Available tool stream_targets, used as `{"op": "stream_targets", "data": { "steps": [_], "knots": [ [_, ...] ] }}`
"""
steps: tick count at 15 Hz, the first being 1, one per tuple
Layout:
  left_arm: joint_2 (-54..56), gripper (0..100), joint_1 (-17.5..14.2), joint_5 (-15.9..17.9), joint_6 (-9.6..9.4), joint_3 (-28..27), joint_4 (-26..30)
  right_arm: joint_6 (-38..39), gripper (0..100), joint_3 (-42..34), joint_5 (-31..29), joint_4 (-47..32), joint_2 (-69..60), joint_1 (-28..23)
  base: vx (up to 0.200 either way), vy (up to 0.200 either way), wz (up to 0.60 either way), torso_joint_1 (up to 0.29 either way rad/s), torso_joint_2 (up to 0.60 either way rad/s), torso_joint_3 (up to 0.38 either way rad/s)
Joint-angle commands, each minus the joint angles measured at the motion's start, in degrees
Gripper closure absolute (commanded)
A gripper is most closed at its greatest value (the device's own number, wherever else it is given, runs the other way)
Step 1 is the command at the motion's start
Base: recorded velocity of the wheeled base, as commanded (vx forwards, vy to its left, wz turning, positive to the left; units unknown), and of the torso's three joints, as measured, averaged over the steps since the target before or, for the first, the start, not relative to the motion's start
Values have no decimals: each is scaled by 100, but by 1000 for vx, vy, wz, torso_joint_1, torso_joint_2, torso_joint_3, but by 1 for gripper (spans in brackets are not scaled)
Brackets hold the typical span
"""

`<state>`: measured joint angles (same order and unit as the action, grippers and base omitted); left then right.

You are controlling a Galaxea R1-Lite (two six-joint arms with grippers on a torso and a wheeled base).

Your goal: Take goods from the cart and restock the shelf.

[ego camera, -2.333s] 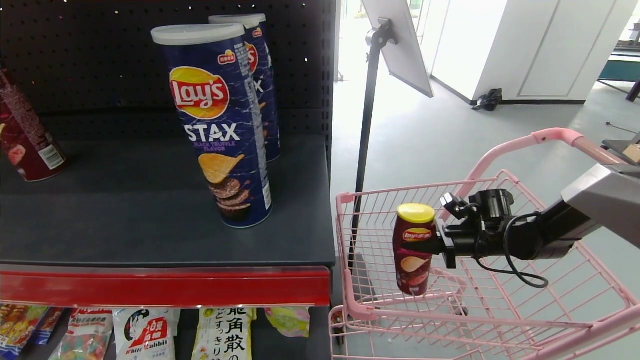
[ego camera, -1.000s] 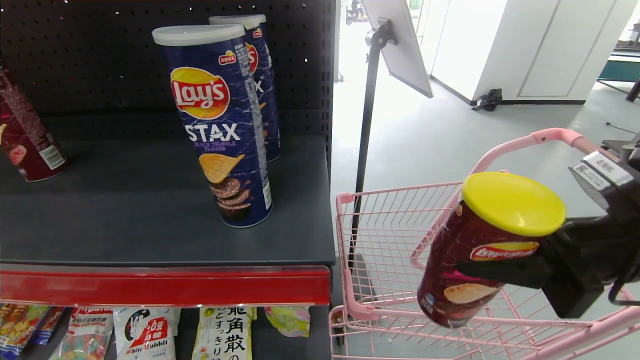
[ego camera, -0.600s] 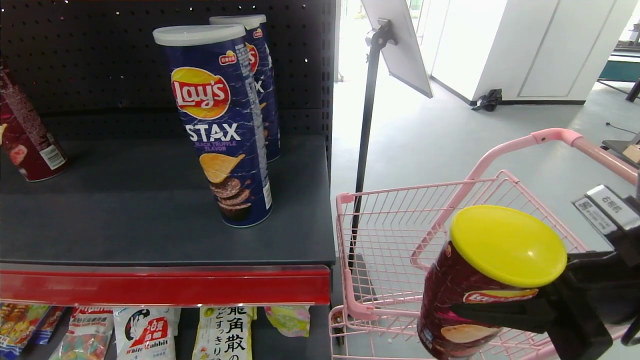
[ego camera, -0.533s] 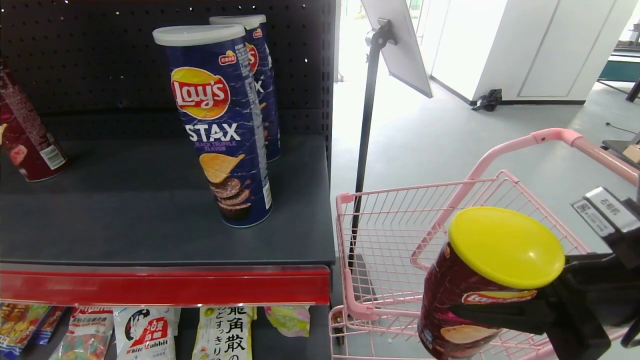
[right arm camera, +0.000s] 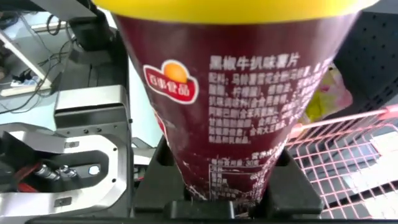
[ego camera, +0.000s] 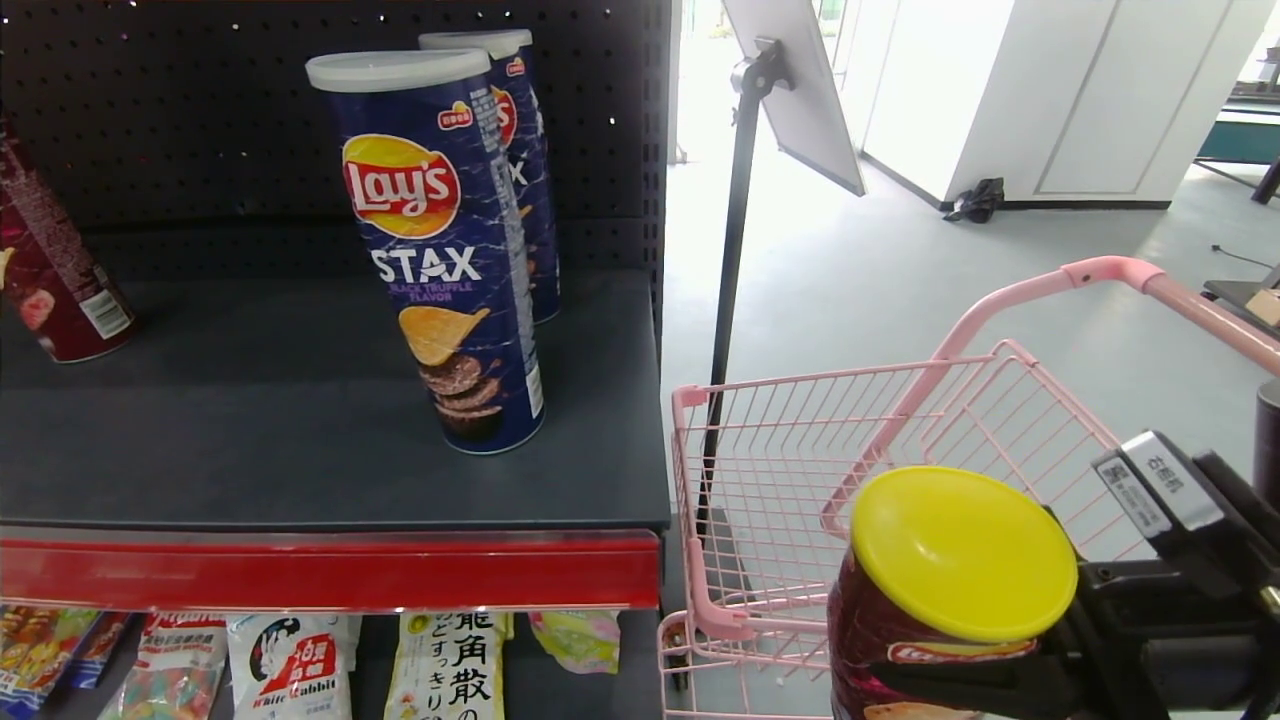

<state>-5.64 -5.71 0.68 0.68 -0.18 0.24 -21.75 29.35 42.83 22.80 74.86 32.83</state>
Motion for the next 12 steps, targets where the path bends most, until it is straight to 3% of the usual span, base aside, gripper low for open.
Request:
{"op": "stream_targets", "data": {
  "steps": [1, 5, 12],
  "knots": [
    [-7, 0, -1, 2, 2, 1, 2, 4, 100, -9, -2, 6, 11, 39, 0, 0, 0, 0, 0, 0],
    [-7, 0, -1, 2, 2, 1, 2, 4, 100, -9, -2, 6, 20, 74, 0, 0, 0, 38, -106, -60],
    [-7, 0, -1, 2, 2, 1, 2, 4, 100, 9, -2, 14, 2, 39, 0, 0, 0, 216, -524, -308]
  ]
}}
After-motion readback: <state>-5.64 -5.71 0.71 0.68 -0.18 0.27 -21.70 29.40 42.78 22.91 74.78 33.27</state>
